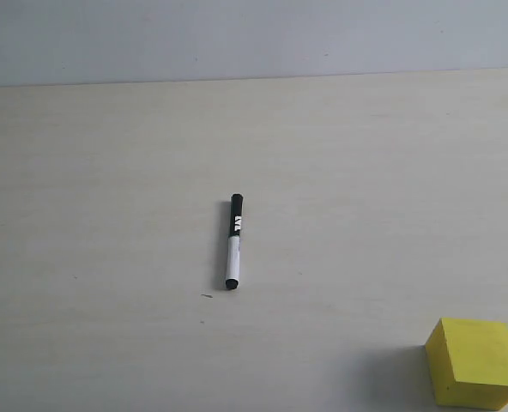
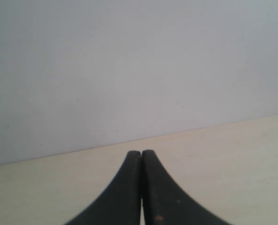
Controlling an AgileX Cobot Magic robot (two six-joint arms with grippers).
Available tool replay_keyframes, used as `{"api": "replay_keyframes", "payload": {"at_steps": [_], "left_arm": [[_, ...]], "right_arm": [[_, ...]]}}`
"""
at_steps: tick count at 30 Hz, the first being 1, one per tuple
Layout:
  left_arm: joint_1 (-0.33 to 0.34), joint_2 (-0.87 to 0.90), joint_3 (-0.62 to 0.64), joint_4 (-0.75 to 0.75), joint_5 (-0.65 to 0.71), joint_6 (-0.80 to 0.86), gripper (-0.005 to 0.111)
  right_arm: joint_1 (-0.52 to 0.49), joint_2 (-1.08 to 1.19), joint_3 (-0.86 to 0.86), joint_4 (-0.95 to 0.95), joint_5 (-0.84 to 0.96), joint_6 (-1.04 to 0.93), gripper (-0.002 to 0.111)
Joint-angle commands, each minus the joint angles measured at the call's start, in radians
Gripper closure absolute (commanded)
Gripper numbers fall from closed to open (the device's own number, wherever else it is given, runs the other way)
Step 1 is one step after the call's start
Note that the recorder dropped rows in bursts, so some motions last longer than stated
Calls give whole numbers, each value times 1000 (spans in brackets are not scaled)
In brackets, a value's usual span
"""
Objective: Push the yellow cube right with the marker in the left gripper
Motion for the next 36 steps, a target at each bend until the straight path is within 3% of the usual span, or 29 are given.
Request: {"api": "replay_keyframes", "payload": {"at_steps": [1,7,22,26,29,31,36], "left_arm": [[-8,-157,18,1,11,-45,107],[-8,-305,18,13,7,-46,107],[-8,-310,18,15,7,-37,107],[-2,-321,47,69,-109,-1,107],[110,-351,124,109,-363,7,107],[239,-378,197,111,-531,15,107],[522,-455,341,111,-652,30,107]], "right_arm": [[-5,-8,5,-4,-2,1,108],[-5,-8,5,-4,-2,1,108],[-5,-8,5,-4,-2,1,108],[-5,-8,5,-4,-2,1,108],[-5,-8,5,-4,-2,1,108],[-5,-8,5,-4,-2,1,108],[-5,-8,5,-4,-2,1,108]]}}
